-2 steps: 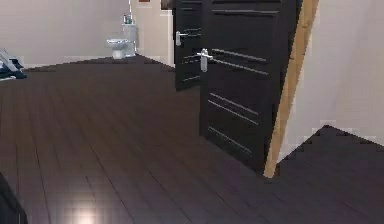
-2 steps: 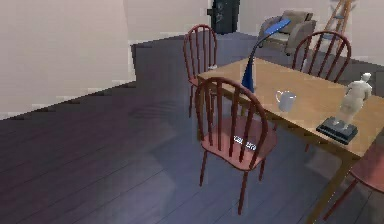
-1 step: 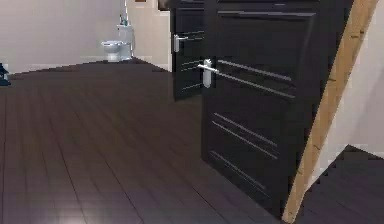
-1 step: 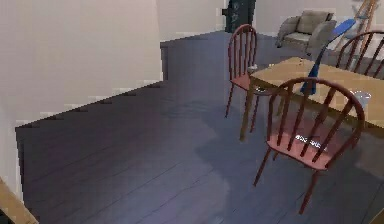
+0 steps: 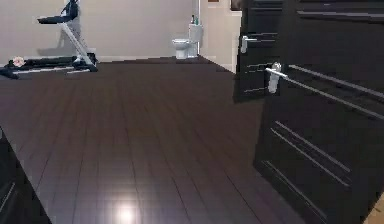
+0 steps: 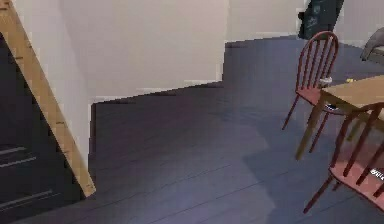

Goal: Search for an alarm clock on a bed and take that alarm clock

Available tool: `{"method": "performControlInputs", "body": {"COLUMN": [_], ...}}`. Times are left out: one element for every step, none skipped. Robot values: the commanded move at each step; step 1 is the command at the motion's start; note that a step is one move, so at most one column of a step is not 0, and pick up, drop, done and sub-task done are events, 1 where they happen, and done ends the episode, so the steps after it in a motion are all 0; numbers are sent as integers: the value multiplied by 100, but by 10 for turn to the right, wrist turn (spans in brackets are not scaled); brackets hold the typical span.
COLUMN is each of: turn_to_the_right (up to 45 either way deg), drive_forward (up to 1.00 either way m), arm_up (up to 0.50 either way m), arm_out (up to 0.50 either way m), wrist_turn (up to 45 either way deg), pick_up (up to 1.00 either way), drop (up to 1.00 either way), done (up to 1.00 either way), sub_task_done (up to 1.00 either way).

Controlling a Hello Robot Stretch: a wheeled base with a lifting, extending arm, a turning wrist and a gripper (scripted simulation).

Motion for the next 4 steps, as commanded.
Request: {"method": "performControlInputs", "body": {"turn_to_the_right": [0, -60, 0, 420], "drive_forward": [100, 0, 55, 0], "arm_up": [0, 0, 0, 0], "arm_out": [0, 0, 0, 0], "wrist_turn": [0, 0, 0, 0], "pick_up": [0, 0, 0, 0], "drop": [0, 0, 0, 0], "done": [0, 0, 0, 0], "sub_task_done": [0, 0, 0, 0]}}
